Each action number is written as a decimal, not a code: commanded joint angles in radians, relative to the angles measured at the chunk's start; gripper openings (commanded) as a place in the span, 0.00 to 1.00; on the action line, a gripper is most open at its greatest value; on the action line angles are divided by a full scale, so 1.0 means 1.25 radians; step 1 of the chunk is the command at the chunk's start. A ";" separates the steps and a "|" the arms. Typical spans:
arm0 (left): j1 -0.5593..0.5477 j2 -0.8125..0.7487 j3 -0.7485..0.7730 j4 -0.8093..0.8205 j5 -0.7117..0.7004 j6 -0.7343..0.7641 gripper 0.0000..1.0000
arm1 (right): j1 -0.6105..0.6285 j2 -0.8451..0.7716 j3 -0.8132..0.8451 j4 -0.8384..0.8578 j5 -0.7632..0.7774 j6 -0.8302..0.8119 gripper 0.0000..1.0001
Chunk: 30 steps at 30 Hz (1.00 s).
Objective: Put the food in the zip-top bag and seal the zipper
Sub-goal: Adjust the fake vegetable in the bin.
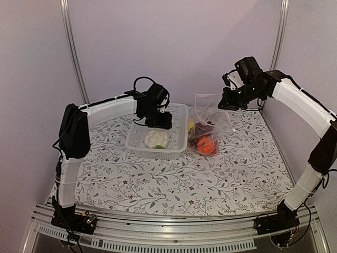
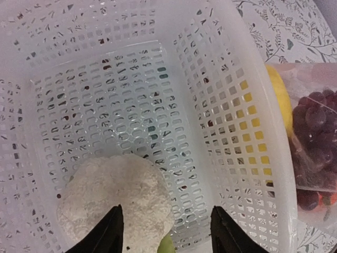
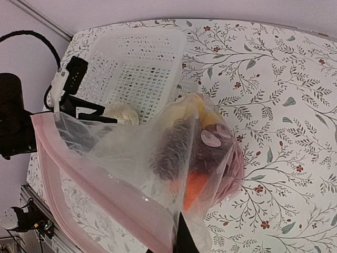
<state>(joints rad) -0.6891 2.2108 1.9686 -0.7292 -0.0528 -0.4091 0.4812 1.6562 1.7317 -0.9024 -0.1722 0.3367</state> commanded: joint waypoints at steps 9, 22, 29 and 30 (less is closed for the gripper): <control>-0.025 0.047 -0.032 -0.102 -0.076 0.058 0.76 | -0.017 -0.031 -0.012 -0.002 -0.011 -0.011 0.00; -0.054 0.051 -0.125 -0.180 -0.258 0.118 0.91 | -0.020 -0.022 -0.008 0.005 -0.031 -0.006 0.00; -0.057 0.084 -0.099 -0.269 -0.376 0.086 0.91 | -0.021 -0.022 -0.007 0.004 -0.033 -0.001 0.00; -0.058 0.072 -0.106 -0.266 -0.386 0.077 0.91 | -0.021 -0.024 -0.008 0.004 -0.032 -0.001 0.00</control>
<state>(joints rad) -0.7612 2.2566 1.8599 -0.9154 -0.4667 -0.2623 0.4633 1.6501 1.7214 -0.9043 -0.1986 0.3325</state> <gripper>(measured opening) 0.906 0.003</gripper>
